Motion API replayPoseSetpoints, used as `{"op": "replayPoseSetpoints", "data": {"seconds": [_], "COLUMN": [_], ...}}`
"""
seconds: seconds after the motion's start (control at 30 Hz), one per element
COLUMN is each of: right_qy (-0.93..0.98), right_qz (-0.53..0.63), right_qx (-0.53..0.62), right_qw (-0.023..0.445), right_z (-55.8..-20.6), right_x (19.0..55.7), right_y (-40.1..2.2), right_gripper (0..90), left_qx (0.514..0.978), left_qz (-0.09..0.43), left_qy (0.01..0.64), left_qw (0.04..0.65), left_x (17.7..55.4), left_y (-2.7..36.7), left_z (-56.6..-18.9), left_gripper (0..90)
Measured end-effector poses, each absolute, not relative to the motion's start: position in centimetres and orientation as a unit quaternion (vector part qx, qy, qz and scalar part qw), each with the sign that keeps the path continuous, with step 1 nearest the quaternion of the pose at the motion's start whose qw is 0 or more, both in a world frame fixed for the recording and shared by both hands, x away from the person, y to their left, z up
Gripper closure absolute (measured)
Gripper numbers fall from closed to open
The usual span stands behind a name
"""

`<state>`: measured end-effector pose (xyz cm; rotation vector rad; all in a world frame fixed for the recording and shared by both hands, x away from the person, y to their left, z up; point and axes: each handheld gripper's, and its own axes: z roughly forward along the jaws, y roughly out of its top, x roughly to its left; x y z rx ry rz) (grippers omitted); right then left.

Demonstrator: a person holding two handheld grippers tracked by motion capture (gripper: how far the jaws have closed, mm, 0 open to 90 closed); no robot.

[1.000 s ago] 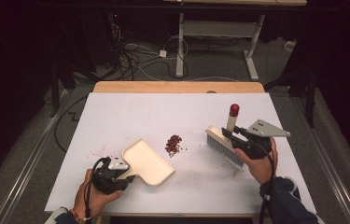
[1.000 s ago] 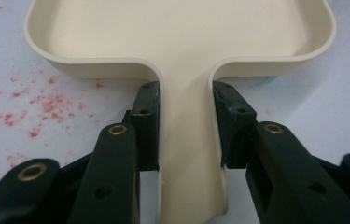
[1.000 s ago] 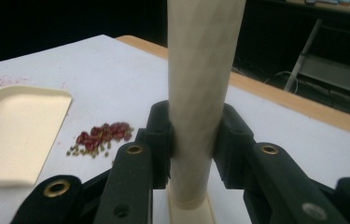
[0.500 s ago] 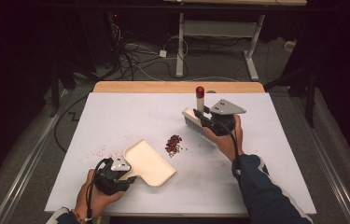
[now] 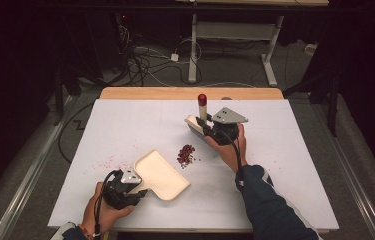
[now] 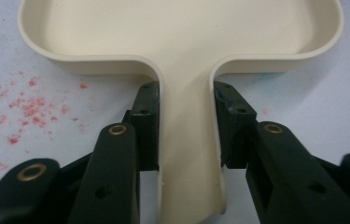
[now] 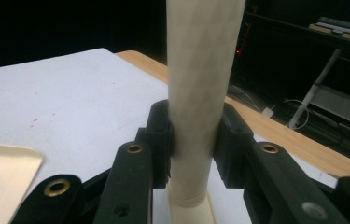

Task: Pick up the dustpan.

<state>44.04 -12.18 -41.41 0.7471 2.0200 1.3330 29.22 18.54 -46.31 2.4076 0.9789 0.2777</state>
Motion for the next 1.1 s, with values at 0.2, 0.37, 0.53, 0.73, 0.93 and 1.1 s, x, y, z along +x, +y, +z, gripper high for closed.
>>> {"op": "replayPoseSetpoints", "data": {"seconds": [0.2, 0.37, 0.53, 0.73, 0.93, 1.1], "right_qy": [0.769, 0.77, 0.767, 0.768, 0.768, 0.767], "right_qz": [0.505, 0.507, 0.512, 0.515, 0.517, 0.518], "right_qx": [0.268, 0.262, 0.268, 0.267, 0.26, 0.261], "right_qw": [0.287, 0.285, 0.28, 0.273, 0.273, 0.274], "right_z": [-41.9, -42.1, -42.2, -42.2, -42.2, -42.2], "right_x": [42.7, 42.4, 42.3, 42.3, 42.5, 42.6], "right_y": [-11.7, -11.5, -11.8, -11.9, -11.8, -11.8], "right_gripper": [70.3, 70.2, 70.1, 70.0, 70.0, 70.2], "left_qx": [0.889, 0.89, 0.889, 0.889, 0.887, 0.889], "left_qz": [0.104, 0.103, 0.1, 0.097, 0.088, 0.09], "left_qy": [0.362, 0.362, 0.363, 0.364, 0.37, 0.369], "left_qw": [0.259, 0.259, 0.259, 0.26, 0.261, 0.257], "left_x": [29.3, 29.3, 29.5, 29.5, 29.7, 29.7], "left_y": [18.3, 18.3, 18.2, 18.2, 18.3, 18.2], "left_z": [-46.4, -46.4, -46.4, -46.5, -46.7, -46.8], "left_gripper": [64.2, 64.2, 64.2, 64.2, 64.2, 64.1]}}
